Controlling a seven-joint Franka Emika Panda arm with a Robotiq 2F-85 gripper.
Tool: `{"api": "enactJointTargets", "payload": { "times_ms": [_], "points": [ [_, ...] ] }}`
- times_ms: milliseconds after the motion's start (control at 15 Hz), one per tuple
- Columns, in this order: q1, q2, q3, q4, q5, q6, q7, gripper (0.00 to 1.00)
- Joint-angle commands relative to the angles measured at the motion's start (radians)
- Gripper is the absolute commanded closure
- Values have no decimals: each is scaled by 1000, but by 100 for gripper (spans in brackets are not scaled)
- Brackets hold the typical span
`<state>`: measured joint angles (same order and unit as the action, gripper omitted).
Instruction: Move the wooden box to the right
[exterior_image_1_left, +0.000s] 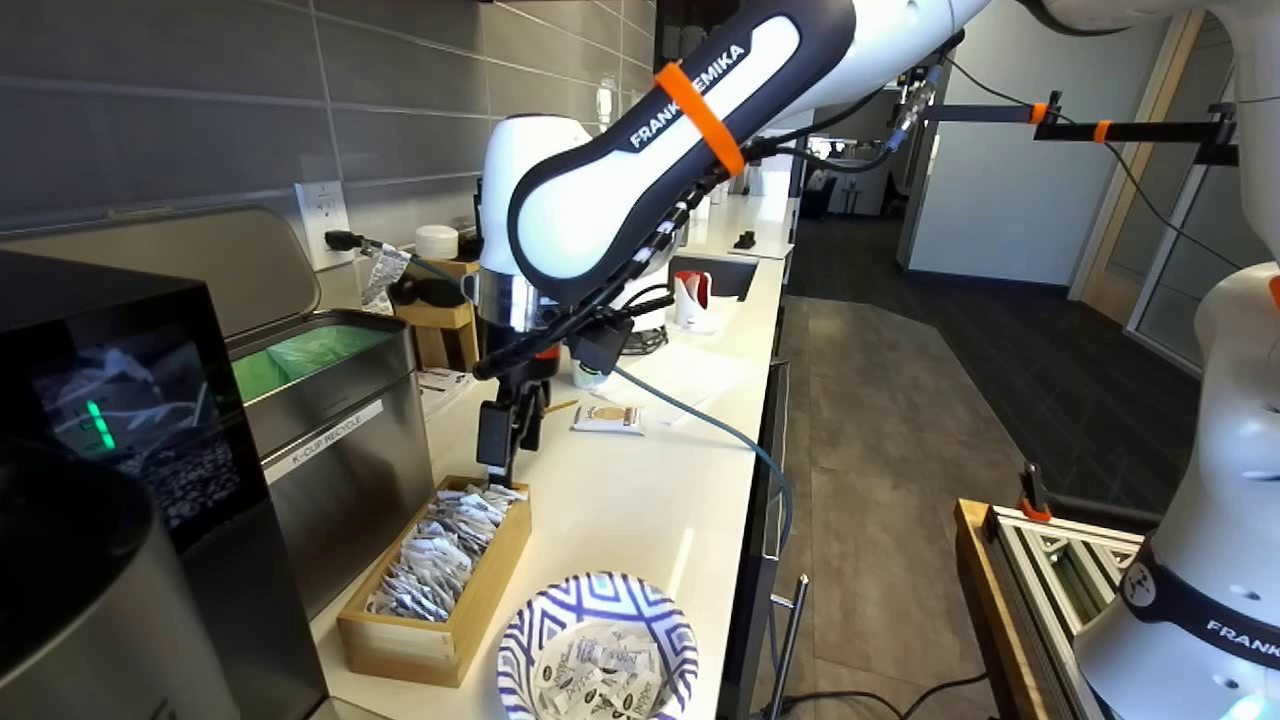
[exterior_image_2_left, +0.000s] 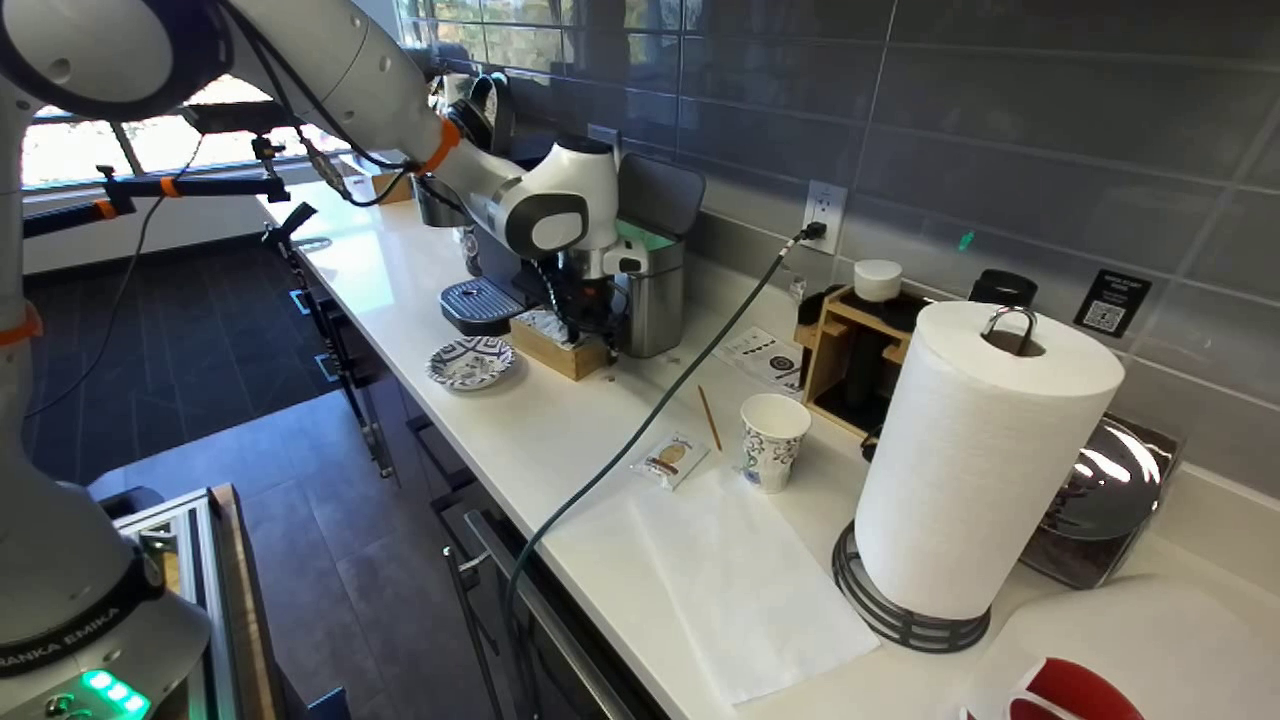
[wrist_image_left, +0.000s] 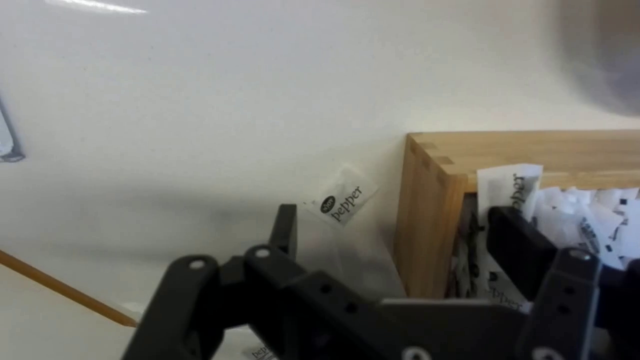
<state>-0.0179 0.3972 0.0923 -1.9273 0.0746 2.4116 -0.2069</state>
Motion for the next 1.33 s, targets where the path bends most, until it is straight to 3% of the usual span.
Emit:
{"api": "enactJointTargets", "payload": {
  "times_ms": [0, 267, 333, 467, 600, 733, 867, 933, 1000, 1267],
  "points": [
    [-5, -13, -4, -25, 9, 18, -5, 2],
    [-2, 7, -8, -3, 1, 8, -7, 16],
    [-1, 12, -6, 4, 0, 2, -10, 37],
    [0, 20, -1, 13, 1, -4, -20, 39],
    [3, 28, 6, 27, 0, -11, -31, 57],
    [7, 36, 13, 42, -2, -17, -42, 64],
    [9, 43, 18, 51, -2, -23, -51, 89],
    [8, 45, 21, 54, -1, -25, -58, 96],
    [7, 46, 23, 56, -1, -28, -63, 100],
    [-1, 14, 29, 44, 18, -55, -72, 97]
  ]
}}
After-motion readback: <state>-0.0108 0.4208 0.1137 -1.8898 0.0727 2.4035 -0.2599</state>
